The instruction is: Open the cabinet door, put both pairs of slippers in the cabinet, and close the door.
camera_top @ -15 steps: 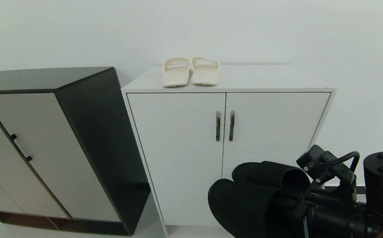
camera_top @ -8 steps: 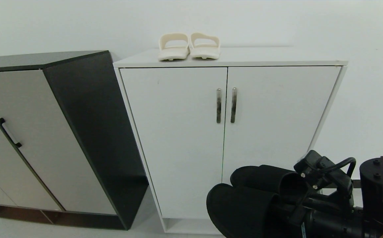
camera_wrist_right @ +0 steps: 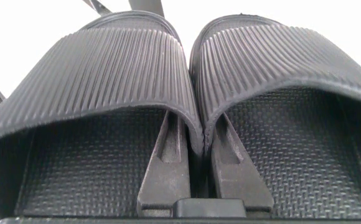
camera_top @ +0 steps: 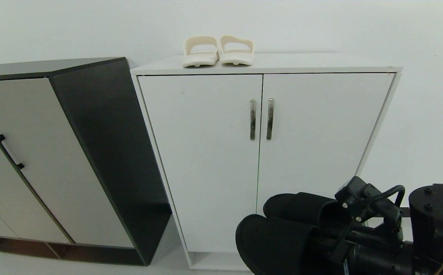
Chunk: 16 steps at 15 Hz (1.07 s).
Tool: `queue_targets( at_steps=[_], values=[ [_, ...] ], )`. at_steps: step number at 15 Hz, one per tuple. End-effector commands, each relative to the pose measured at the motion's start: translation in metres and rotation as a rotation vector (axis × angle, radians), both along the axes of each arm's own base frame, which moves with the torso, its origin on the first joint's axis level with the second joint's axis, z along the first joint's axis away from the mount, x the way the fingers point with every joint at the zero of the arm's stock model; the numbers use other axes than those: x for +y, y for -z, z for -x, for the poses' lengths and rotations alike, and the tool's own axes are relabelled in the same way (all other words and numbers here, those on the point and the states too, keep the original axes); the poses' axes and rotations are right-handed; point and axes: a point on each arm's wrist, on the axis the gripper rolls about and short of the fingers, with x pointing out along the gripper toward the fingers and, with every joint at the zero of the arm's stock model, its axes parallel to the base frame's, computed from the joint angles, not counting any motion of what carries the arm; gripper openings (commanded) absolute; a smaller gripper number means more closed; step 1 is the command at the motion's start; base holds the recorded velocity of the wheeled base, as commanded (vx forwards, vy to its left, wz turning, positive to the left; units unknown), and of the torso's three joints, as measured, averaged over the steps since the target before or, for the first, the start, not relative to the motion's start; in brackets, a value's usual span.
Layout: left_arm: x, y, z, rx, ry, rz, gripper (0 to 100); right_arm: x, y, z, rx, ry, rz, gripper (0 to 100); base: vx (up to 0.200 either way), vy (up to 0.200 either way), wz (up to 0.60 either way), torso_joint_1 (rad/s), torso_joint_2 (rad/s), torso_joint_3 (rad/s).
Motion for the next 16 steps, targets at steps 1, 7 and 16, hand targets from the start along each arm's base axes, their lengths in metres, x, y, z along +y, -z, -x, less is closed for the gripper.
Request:
queue_targets(
  at_steps=[1,7,16],
  values=[
    [-0.004,-0.031,-0.040,0.065,0.120,0.002,100,-0.001,-0.003,0.000,-0.010,0.000,-0.007,0,0.000,0.000,0.00,0.002,0.09,0.061],
    [-0.054,-0.065,-0.098,0.116,0.371,-0.027,100,-0.001,-0.005,0.002,-0.016,-0.007,-0.018,0,0.000,0.000,0.00,0.001,0.01,0.007],
    [-0.172,-0.075,-0.183,0.125,0.562,-0.052,100,0.004,-0.002,0.003,-0.015,-0.025,-0.017,0,0.000,0.000,0.00,0.000,0.00,0.000]
  ],
)
